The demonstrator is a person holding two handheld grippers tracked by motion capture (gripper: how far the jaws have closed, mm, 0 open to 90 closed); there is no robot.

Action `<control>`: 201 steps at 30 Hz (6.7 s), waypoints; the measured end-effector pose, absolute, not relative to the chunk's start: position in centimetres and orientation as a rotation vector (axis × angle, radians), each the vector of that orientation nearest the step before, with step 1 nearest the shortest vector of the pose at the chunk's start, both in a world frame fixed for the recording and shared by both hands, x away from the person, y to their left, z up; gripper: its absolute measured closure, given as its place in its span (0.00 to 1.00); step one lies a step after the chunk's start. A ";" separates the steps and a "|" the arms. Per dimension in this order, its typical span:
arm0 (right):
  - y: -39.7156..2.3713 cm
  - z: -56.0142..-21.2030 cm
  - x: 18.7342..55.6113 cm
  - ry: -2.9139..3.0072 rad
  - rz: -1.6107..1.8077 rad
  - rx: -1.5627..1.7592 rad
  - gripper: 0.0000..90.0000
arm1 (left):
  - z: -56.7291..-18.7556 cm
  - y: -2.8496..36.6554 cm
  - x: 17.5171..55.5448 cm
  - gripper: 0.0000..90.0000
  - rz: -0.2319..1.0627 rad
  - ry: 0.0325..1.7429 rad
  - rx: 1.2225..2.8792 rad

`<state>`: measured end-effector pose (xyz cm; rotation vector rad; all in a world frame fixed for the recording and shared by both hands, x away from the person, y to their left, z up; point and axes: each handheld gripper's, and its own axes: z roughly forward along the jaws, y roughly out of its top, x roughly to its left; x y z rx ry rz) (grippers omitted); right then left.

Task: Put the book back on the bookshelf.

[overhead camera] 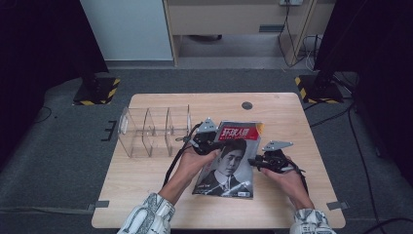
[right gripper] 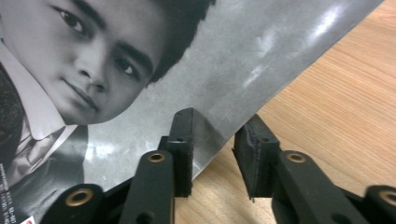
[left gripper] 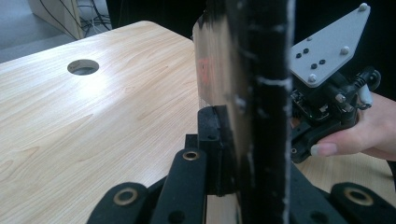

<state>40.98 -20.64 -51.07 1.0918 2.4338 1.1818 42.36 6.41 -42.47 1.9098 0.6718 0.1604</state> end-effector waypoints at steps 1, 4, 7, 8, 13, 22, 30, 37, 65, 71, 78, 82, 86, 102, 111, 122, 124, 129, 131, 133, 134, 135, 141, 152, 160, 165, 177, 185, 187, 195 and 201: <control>-20.6 -51.0 41.0 2.428 1.169 1.096 0.81 | -42.5 6.4 42.3 0.96 0.161 0.671 1.908; -20.6 -50.9 41.0 2.420 1.160 1.094 0.83 | -42.4 6.4 42.3 0.96 0.162 0.667 1.898; -20.7 -50.7 41.0 2.406 1.166 1.098 0.87 | -42.3 6.5 42.3 0.96 0.160 0.666 1.891; -20.7 -50.7 41.0 2.404 1.165 1.093 0.88 | -42.3 6.5 42.3 0.96 0.160 0.666 1.892; -20.6 -50.7 41.0 2.401 1.160 1.093 0.90 | -42.4 6.5 42.3 0.96 0.164 0.668 1.888; -20.7 -50.1 40.9 2.375 1.147 1.067 0.93 | -42.2 6.9 42.4 0.96 0.166 0.667 1.879; -21.0 -49.1 40.7 2.346 1.136 1.033 0.94 | -41.9 7.1 42.5 0.96 0.179 0.666 1.863; -21.7 -48.2 40.6 2.323 1.131 1.019 0.94 | -41.7 7.0 42.6 0.96 0.176 0.648 1.844; -22.5 -45.9 40.2 2.271 1.120 0.961 0.95 | -40.4 7.5 42.9 0.92 0.173 0.641 1.792; -22.7 -45.5 40.0 2.253 1.130 0.952 0.96 | -40.2 7.7 43.0 0.92 0.172 0.638 1.784; -22.6 -45.2 39.9 2.243 1.126 0.939 0.96 | -39.9 7.8 43.0 0.91 0.164 0.618 1.766; -22.6 -45.0 39.8 2.236 1.131 0.929 0.96 | -39.7 8.0 43.0 0.90 0.170 0.612 1.760; -22.6 -45.0 39.8 2.235 1.138 0.928 0.96 | -39.6 8.1 43.1 0.90 0.172 0.614 1.749; -22.4 -44.2 39.8 2.204 1.134 0.915 0.96 | -38.5 8.3 43.2 0.94 0.193 0.588 1.765; -22.2 -43.7 40.1 2.163 1.142 0.920 0.96 | -38.2 8.6 43.5 0.94 0.211 0.588 1.748; -21.8 -43.1 40.5 2.112 1.162 0.929 0.97 | -37.6 8.8 44.2 0.94 0.238 0.575 1.740; -21.8 -42.9 40.5 2.125 1.161 0.927 0.97 | -37.5 8.8 44.1 0.94 0.232 0.563 1.741; -22.1 -42.5 40.5 2.173 1.127 0.900 0.97 | -37.5 8.6 43.7 0.94 0.236 0.545 1.745; -22.1 -42.4 40.5 2.178 1.123 0.895 0.97 | -37.5 8.5 43.7 0.94 0.239 0.549 1.740; -22.1 -42.4 40.4 2.177 1.115 0.893 0.97 | -37.5 8.5 43.7 0.95 0.247 0.549 1.739; -22.0 -42.4 40.4 2.172 1.110 0.893 0.97 | -37.5 8.4 43.8 0.95 0.251 0.548 1.743; -22.0 -42.4 40.4 2.168 1.107 0.893 0.97 | -37.4 8.4 43.8 0.95 0.256 0.546 1.746; -22.1 -42.3 40.4 2.137 1.104 0.895 0.97 | -37.7 8.3 44.3 0.95 0.266 0.541 1.731; -22.8 -42.7 39.9 2.145 1.145 0.902 0.97 | -37.7 8.0 43.9 0.94 0.247 0.495 1.736; -23.1 -42.8 40.0 2.131 1.153 0.927 0.95 | -37.6 8.0 43.3 0.95 0.244 0.443 1.758; -23.2 -42.9 40.0 2.130 1.164 0.931 0.93 | -37.8 8.1 43.1 0.96 0.248 0.422 1.747; -23.8 -44.0 40.4 1.991 1.154 1.047 0.46 | -37.8 7.8 42.6 0.96 0.266 0.356 1.762; -23.9 -45.3 40.3 1.969 1.109 1.095 0.35 | -37.7 7.6 42.4 0.96 0.267 0.349 1.752; -24.0 -45.7 40.2 1.967 1.103 1.111 0.35 | -37.6 7.6 42.3 0.96 0.269 0.351 1.750; -24.8 -47.3 40.1 1.979 1.041 1.188 0.33 | -37.1 7.8 42.0 0.96 0.263 0.367 1.739; -25.0 -48.3 40.2 2.002 1.007 1.231 0.33 | -36.5 8.4 41.7 0.96 0.255 0.380 1.736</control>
